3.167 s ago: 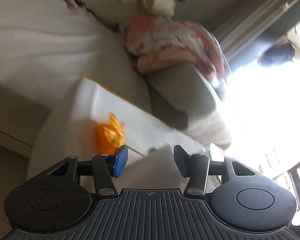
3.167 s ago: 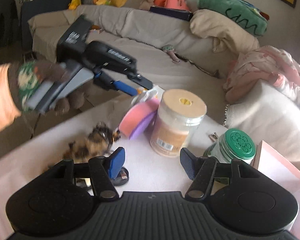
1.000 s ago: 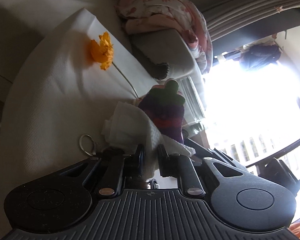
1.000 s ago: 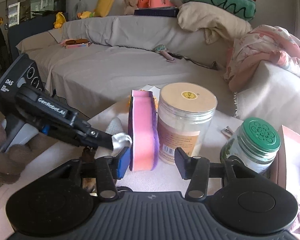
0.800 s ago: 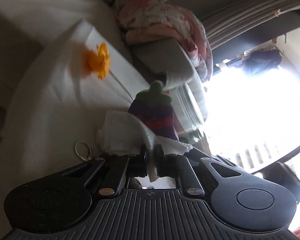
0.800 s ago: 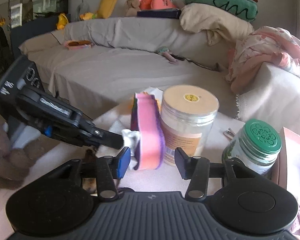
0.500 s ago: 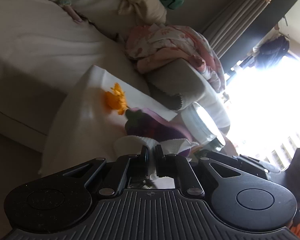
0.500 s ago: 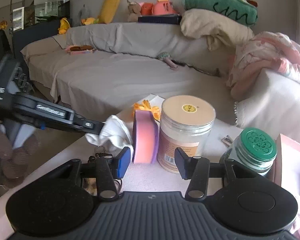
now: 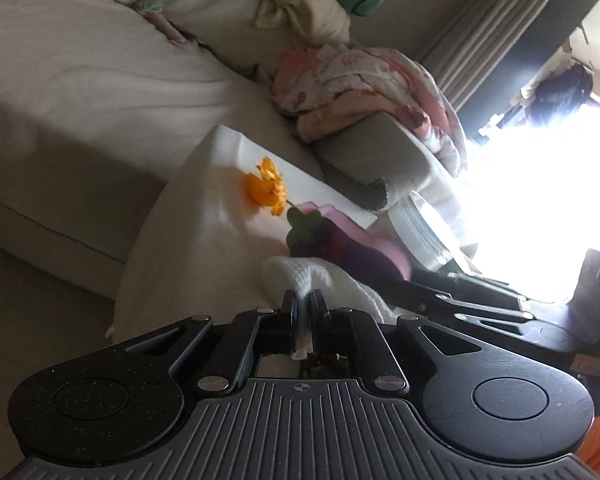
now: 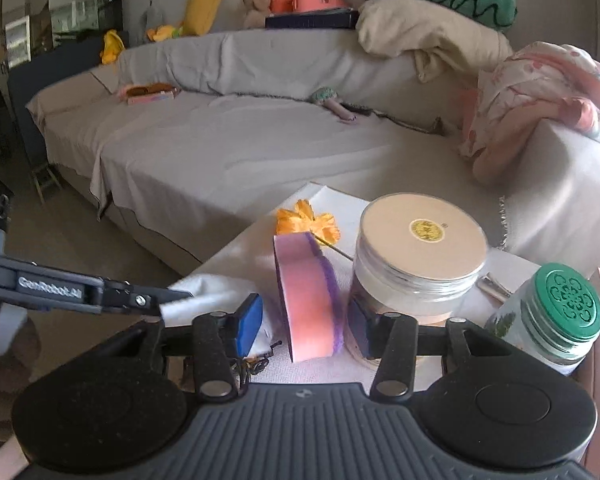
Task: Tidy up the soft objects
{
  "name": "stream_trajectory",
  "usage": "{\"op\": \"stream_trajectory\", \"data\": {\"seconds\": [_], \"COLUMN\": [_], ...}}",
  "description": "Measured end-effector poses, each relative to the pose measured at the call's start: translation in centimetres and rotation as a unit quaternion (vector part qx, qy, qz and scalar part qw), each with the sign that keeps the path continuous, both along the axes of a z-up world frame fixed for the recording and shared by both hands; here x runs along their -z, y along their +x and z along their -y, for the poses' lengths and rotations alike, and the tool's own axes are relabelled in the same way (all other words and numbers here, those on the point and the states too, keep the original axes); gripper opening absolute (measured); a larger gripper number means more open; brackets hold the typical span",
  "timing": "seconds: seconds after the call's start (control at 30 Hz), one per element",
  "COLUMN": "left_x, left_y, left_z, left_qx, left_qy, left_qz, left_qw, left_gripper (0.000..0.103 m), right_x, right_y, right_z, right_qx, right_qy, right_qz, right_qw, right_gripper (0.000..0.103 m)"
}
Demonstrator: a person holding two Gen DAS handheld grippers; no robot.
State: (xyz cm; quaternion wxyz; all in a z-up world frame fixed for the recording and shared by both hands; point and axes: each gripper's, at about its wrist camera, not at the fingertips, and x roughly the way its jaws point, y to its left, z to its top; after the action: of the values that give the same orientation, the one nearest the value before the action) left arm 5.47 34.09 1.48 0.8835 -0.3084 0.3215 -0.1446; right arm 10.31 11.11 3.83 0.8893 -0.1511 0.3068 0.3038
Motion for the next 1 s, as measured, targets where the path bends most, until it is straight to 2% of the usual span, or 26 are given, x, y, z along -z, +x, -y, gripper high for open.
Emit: {"op": "stream_trajectory", "data": {"seconds": [0.13, 0.23, 0.33, 0.4, 0.5, 0.57, 0.63, 0.67, 0.73, 0.83, 0.9, 1.0], "left_x": [-1.6, -5.1, -10.3, -14.2, -19.3, -22.2, -23.7, -23.8, -22.6, -18.7, -15.3, -10.9], "left_y": [0.5, 1.6, 3.1, 4.0, 5.4, 5.8, 5.6, 5.6, 5.7, 6.0, 5.7, 4.8], "left_z": [-0.2, 0.2, 1.9, 4.1, 8.2, 11.1, 13.4, 14.1, 14.7, 13.3, 11.2, 8.1], "left_qx": [-0.019, -0.022, -0.006, 0.011, 0.045, 0.06, 0.066, 0.061, 0.057, 0.056, 0.038, -0.004], "left_qy": [0.004, 0.024, 0.051, 0.074, 0.099, 0.121, 0.147, 0.157, 0.156, 0.135, 0.137, 0.177], "left_qz": [0.011, 0.04, 0.09, 0.126, 0.173, 0.205, 0.227, 0.23, 0.209, 0.134, 0.077, 0.028], "left_qw": [0.9998, 0.9987, 0.9947, 0.9891, 0.9789, 0.9694, 0.9604, 0.9585, 0.9638, 0.9801, 0.9868, 0.9837], "left_gripper": [0.008, 0.008, 0.008, 0.008, 0.008, 0.008, 0.011, 0.011, 0.011, 0.011, 0.011, 0.013], "right_x": [-1.9, -5.9, -10.4, -12.9, -15.2, -15.7, -14.8, -14.1, -12.4, -9.8, -8.6, -8.1], "right_y": [-0.3, -0.4, -0.8, -1.3, -1.7, -1.8, -1.9, -1.9, -1.8, -2.3, -2.7, -3.0], "right_z": [0.3, 1.8, 4.9, 7.8, 13.3, 17.0, 20.4, 21.6, 23.2, 23.3, 21.9, 18.8], "right_qx": [-0.013, -0.008, 0.002, 0.021, 0.065, 0.098, 0.124, 0.132, 0.137, 0.125, 0.099, 0.049], "right_qy": [0.011, 0.049, 0.077, 0.081, 0.085, 0.081, 0.07, 0.065, 0.06, 0.062, 0.072, 0.082], "right_qz": [0.019, 0.05, 0.101, 0.144, 0.18, 0.193, 0.19, 0.181, 0.148, 0.114, 0.087, 0.072], "right_qw": [1.0, 0.998, 0.992, 0.986, 0.978, 0.973, 0.971, 0.972, 0.978, 0.984, 0.989, 0.993], "right_gripper": [0.029, 0.029, 0.029, 0.029, 0.029, 0.029, 0.029, 0.029, 0.029, 0.029, 0.029, 0.029]}}
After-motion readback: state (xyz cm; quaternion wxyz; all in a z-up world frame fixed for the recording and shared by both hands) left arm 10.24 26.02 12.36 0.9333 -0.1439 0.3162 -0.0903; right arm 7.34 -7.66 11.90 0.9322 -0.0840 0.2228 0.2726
